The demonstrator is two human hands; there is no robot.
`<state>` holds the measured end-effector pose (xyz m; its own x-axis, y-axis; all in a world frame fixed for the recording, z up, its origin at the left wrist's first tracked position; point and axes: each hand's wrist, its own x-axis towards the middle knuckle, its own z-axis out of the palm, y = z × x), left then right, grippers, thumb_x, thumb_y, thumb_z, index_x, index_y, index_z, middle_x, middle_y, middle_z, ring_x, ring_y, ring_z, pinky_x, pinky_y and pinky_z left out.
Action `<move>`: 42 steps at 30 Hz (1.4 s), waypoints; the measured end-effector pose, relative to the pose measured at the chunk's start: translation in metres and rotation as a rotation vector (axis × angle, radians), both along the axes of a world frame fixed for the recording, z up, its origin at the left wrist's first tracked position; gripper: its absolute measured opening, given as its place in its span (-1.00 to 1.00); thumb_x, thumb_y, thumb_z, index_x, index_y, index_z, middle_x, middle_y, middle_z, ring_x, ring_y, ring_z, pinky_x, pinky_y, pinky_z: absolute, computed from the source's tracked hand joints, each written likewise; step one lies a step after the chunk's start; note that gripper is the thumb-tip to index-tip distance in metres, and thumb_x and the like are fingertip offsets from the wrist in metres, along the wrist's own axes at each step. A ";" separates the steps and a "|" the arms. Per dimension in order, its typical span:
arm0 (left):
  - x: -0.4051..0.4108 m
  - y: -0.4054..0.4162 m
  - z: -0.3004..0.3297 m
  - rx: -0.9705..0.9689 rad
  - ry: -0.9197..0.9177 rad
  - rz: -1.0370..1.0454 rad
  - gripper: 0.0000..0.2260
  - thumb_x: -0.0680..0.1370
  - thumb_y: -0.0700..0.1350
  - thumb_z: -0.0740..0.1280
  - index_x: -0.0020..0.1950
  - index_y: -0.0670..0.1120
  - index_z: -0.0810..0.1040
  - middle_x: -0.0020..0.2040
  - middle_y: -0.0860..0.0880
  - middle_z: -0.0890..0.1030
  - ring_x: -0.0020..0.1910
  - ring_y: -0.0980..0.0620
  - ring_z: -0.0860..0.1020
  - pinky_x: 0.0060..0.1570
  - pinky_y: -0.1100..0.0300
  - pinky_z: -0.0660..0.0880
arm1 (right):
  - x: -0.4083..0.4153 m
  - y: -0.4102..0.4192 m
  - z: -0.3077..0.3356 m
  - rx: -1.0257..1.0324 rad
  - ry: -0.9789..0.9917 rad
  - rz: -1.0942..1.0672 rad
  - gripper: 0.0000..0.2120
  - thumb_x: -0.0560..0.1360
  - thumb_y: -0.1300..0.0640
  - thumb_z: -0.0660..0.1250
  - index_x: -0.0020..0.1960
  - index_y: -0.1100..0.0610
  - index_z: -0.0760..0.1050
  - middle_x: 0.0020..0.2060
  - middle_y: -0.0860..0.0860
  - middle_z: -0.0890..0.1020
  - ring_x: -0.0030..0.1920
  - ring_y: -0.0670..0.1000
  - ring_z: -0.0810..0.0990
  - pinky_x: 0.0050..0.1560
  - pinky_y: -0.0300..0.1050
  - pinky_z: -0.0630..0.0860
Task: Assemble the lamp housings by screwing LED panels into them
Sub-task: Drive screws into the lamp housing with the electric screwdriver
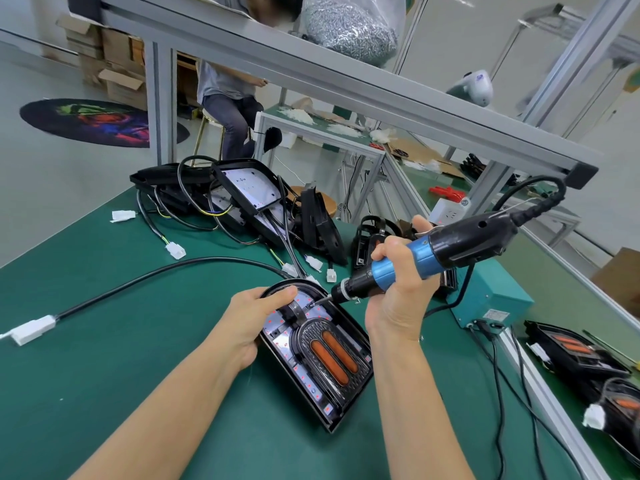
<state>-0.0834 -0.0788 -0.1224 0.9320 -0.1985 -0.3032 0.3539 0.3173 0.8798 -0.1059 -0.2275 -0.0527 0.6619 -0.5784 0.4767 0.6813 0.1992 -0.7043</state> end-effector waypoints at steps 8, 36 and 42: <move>-0.002 -0.003 -0.004 0.016 -0.040 0.046 -0.91 0.45 -0.18 0.45 -0.14 -0.21 0.63 -0.17 -0.17 0.68 -0.17 -0.12 0.59 0.22 -0.17 0.46 | -0.003 0.008 -0.003 -0.023 -0.012 -0.026 -0.63 0.35 0.34 0.31 0.11 0.06 0.46 -0.44 -0.02 0.52 -0.36 -0.06 0.51 -0.14 -0.22 0.51; -0.005 -0.007 -0.004 0.090 -0.215 0.101 -0.97 0.45 -0.18 0.46 -0.18 -0.13 0.66 -0.32 0.03 0.68 -0.37 0.18 0.58 -0.27 0.32 0.46 | -0.016 0.009 0.015 -0.186 0.027 0.085 -0.63 0.34 0.34 0.36 -0.25 -0.17 0.61 -0.37 -0.09 0.47 -0.29 -0.08 0.46 -0.12 -0.21 0.48; -0.005 -0.006 -0.005 0.079 -0.191 0.107 -0.96 0.44 -0.18 0.46 -0.19 -0.12 0.66 -0.33 0.04 0.67 -0.39 0.19 0.58 -0.24 0.26 0.45 | -0.014 0.009 0.014 -0.157 0.033 0.082 -0.63 0.33 0.34 0.38 -0.27 -0.17 0.58 -0.38 -0.09 0.47 -0.29 -0.06 0.45 -0.13 -0.20 0.48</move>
